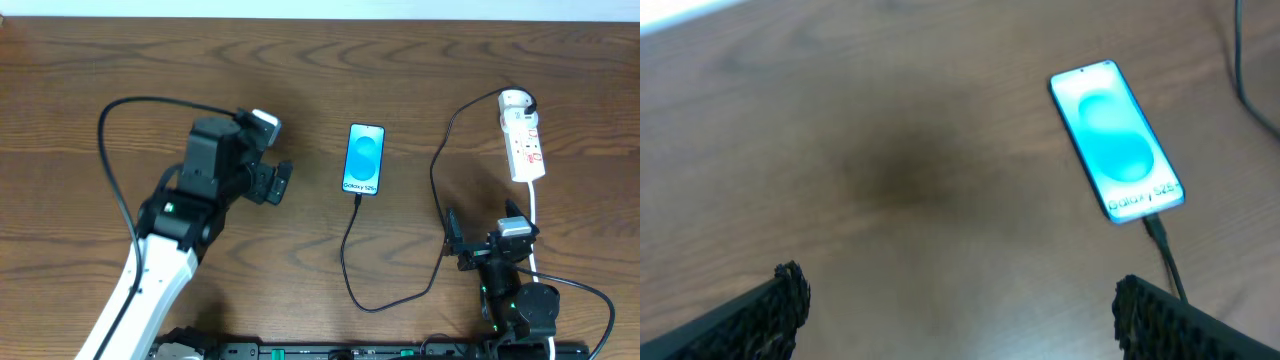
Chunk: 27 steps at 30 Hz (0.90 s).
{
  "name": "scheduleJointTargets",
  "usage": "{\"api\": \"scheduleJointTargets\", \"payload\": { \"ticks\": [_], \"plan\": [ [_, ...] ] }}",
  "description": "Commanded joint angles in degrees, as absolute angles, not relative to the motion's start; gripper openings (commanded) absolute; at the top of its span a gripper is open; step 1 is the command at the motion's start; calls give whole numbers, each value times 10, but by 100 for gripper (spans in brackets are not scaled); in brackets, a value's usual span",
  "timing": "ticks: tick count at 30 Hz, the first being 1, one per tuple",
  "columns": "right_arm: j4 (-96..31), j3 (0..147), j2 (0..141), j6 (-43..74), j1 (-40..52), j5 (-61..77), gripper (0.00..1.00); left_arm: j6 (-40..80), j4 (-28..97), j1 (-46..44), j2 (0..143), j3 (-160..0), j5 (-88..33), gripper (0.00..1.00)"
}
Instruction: Plug charger to phone and switch on socket
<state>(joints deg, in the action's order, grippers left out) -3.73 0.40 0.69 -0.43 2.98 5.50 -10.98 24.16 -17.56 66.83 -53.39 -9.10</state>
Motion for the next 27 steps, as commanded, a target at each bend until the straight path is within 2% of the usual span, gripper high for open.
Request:
{"api": "scheduleJointTargets", "payload": {
  "ticks": [1,15,27],
  "plan": [
    [-41,3,3,4,34,49,99,-117,202,-170,624,-486,-101,98],
    [-41,3,3,4,34,49,99,-26,19,-139,533,-321,-90,98],
    [-41,3,3,4,34,49,99,-8,-47,-112,449,-231,-90,98]
  ]
}}
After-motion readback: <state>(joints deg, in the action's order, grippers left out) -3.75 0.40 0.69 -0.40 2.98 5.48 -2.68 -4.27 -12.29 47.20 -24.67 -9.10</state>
